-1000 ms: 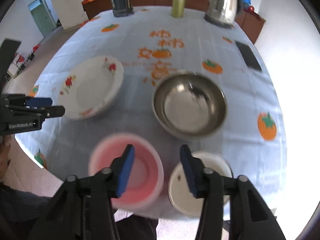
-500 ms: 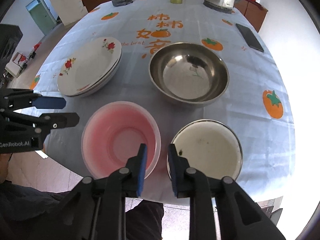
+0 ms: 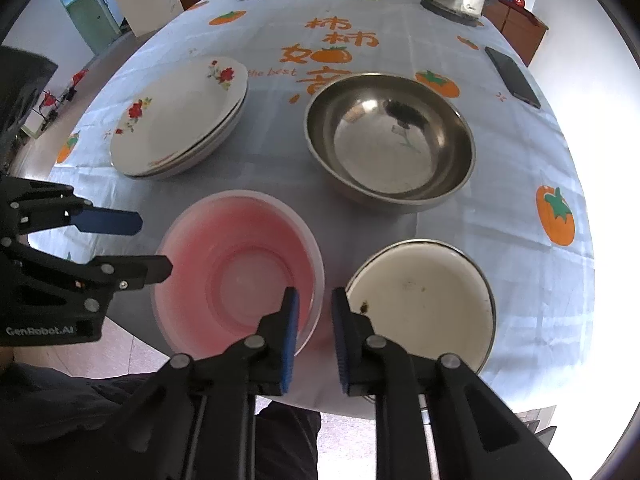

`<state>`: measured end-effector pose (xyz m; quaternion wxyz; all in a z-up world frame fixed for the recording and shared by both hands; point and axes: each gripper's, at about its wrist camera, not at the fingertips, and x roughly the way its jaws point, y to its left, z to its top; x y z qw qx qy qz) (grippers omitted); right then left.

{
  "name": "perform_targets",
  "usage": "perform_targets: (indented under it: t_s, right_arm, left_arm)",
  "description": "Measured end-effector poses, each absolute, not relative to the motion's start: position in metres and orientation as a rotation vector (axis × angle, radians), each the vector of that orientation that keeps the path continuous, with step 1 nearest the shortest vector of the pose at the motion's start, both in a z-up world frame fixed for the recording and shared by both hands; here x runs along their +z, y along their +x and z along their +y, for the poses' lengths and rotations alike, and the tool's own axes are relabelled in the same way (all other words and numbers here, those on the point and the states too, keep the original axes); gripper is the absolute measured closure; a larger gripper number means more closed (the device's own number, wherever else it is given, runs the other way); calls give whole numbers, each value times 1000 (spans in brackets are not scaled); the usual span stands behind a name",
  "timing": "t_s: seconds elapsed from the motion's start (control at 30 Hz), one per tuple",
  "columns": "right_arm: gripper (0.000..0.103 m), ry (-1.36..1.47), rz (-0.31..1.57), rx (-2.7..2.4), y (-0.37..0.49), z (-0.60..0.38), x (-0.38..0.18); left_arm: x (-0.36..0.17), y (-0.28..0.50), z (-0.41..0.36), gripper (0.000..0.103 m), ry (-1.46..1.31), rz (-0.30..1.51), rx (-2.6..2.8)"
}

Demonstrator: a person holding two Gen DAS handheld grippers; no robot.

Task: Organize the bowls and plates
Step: 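Move both grippers to the rim of the pink plastic bowl, then close both grippers on the pink plastic bowl rim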

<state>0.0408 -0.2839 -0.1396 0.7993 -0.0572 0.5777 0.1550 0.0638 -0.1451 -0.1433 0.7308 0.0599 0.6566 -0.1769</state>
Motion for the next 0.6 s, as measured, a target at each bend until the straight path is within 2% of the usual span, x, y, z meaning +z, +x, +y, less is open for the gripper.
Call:
perform_targets:
  t_s: [0.07, 0.13, 0.27, 0.6]
  right_arm:
    - [89, -129, 1239, 335, 41, -283, -140]
    - [92, -137, 1240, 338, 41, -282, -141]
    - [94, -140, 1240, 353, 40, -279, -142]
    - [94, -115, 1231, 363, 40, -278, -138]
  left_arm:
    - [-144, 64, -145, 68, 128, 1448, -387]
    - [-145, 64, -145, 80, 122, 1451, -392]
    - [-145, 62, -148, 92, 128, 1443, -406]
    - [-137, 61, -150, 93, 160, 1401, -385]
